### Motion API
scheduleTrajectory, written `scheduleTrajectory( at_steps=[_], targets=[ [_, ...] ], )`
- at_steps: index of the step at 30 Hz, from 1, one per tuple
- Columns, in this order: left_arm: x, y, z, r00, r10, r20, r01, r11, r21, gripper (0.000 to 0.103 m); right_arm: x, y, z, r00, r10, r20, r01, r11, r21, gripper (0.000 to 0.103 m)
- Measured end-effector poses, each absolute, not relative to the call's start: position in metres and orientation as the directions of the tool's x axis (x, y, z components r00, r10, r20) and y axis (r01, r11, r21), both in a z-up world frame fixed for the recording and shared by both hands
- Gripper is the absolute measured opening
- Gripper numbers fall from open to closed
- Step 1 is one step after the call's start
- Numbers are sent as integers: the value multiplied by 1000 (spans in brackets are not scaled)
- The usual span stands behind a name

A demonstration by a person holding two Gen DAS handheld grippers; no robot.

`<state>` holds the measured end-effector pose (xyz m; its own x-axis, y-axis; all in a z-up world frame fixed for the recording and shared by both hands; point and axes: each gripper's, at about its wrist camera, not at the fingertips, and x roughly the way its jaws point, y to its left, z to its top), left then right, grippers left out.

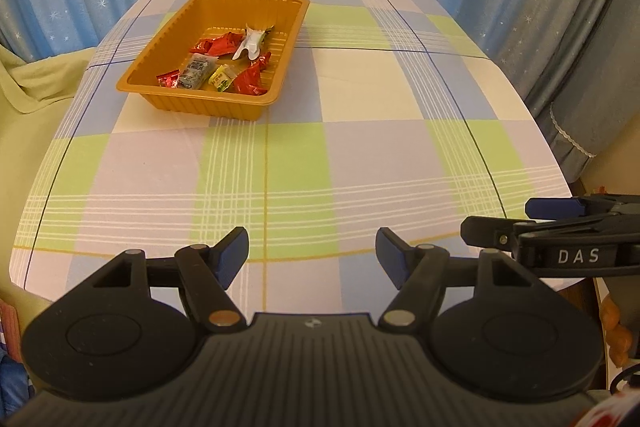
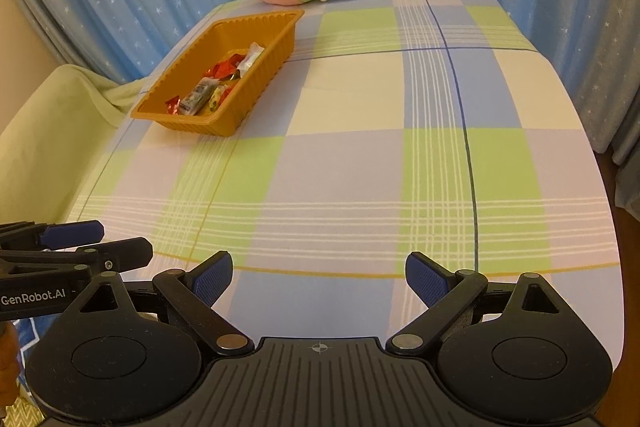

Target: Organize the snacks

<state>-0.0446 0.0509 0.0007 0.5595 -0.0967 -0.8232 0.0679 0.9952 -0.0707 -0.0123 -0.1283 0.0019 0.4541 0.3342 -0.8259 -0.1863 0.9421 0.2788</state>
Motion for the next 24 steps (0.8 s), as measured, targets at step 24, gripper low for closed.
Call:
scheduleTrajectory(
  at_steps=[24],
  targets=[
    [-42, 46, 3, 563, -95, -821, 76, 995, -63, 68, -13, -136, 3, 459, 330, -825, -178, 944, 279, 93]
  ],
)
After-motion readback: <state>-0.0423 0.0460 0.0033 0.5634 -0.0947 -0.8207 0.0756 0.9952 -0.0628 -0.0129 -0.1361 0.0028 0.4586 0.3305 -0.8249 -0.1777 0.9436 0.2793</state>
